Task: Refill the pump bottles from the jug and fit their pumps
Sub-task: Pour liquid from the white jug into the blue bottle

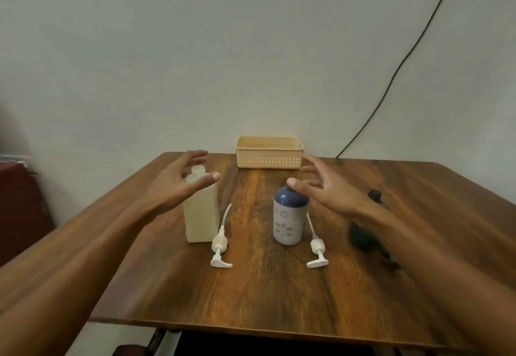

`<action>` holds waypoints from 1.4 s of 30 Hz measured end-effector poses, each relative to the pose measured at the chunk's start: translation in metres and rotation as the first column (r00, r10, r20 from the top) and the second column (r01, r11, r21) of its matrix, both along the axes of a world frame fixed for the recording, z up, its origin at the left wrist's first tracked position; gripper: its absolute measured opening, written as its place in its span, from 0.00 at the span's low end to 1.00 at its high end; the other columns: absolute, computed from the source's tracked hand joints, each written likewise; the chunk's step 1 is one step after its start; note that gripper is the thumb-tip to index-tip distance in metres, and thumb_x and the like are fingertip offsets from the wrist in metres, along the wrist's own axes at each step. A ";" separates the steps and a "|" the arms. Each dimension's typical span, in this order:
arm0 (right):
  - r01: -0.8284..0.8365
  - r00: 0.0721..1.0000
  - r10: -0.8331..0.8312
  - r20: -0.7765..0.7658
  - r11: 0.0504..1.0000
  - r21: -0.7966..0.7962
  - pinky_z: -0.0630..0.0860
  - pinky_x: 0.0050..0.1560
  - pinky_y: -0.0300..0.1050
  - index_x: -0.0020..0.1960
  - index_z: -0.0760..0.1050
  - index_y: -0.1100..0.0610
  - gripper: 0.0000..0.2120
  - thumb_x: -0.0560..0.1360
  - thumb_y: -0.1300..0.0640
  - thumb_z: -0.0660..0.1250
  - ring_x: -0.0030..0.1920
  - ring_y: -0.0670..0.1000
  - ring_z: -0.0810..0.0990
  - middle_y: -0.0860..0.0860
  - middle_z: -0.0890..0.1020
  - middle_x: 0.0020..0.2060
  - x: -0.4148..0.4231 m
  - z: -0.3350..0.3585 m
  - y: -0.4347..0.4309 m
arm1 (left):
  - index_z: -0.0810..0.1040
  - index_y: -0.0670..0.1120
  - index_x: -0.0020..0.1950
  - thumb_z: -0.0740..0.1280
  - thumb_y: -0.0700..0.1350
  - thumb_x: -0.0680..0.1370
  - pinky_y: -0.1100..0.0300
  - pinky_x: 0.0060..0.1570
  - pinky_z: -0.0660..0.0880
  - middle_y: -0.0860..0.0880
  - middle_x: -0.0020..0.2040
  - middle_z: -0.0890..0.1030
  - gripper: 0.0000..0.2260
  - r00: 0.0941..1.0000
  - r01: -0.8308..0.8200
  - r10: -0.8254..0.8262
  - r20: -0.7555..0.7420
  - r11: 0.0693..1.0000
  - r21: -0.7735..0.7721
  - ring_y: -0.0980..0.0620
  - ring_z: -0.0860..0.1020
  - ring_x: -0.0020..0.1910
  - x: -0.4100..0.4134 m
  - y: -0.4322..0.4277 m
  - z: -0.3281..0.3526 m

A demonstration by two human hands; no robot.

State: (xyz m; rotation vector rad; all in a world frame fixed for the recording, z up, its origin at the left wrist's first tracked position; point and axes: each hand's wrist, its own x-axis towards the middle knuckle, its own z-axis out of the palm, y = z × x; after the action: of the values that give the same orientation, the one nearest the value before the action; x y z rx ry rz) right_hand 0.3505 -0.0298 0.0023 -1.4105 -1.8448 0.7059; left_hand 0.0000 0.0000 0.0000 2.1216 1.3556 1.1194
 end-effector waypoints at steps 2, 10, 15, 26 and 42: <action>0.017 1.000 -0.017 0.000 1.000 -0.020 0.74 0.69 0.54 0.84 0.50 0.38 0.53 0.68 0.23 0.70 0.75 0.51 0.74 0.48 0.65 0.82 -0.004 -0.004 -0.002 | 0.65 0.62 0.76 0.67 0.73 0.69 0.57 0.55 0.72 0.56 0.75 0.71 0.38 0.999 -0.050 0.050 0.015 0.999 -0.010 0.55 0.72 0.64 -0.002 0.001 -0.006; 0.015 1.000 -0.015 -0.002 0.999 -0.037 0.72 0.75 0.60 0.85 0.54 0.46 0.55 0.66 0.35 0.78 0.78 0.57 0.70 0.52 0.67 0.82 -0.006 -0.036 -0.011 | 0.67 0.63 0.71 0.73 0.77 0.59 0.60 0.48 0.80 0.59 0.63 0.76 0.44 0.988 -0.055 0.066 0.136 0.995 -0.084 0.56 0.79 0.58 -0.005 -0.004 -0.042; 0.055 0.995 -0.056 -0.081 0.998 -0.011 0.73 0.75 0.59 0.83 0.62 0.49 0.46 0.71 0.47 0.81 0.78 0.54 0.71 0.51 0.71 0.79 -0.008 -0.052 -0.015 | 0.65 0.57 0.76 0.76 0.74 0.58 0.44 0.61 0.79 0.53 0.67 0.76 0.51 0.963 -0.147 0.167 0.213 0.983 -0.107 0.49 0.76 0.65 0.008 -0.007 -0.062; 0.131 0.971 -0.126 -0.205 0.991 0.011 0.77 0.60 0.42 0.74 0.74 0.47 0.40 0.66 0.43 0.84 0.67 0.45 0.78 0.43 0.80 0.69 -0.011 -0.065 -0.015 | 0.70 0.52 0.75 0.74 0.73 0.62 0.54 0.54 0.79 0.51 0.66 0.79 0.47 0.928 -0.307 0.292 0.233 0.951 0.030 0.52 0.77 0.61 0.020 -0.012 -0.072; 0.020 0.959 0.050 -0.279 0.969 0.245 0.76 0.46 0.23 0.65 0.76 0.41 0.32 0.63 0.40 0.81 0.53 0.25 0.80 0.33 0.81 0.55 -0.038 -0.007 -0.028 | 0.72 0.58 0.67 0.74 0.73 0.65 0.68 0.40 0.79 0.59 0.55 0.80 0.36 0.966 -0.219 0.174 0.190 0.944 0.247 0.65 0.79 0.49 0.033 -0.021 -0.012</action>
State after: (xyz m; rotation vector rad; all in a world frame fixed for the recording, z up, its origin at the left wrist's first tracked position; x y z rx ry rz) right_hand 0.3122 -0.0583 -0.0051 -1.0760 -1.6544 0.6257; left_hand 0.0327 -0.0210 -0.0121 2.0455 1.4310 1.6031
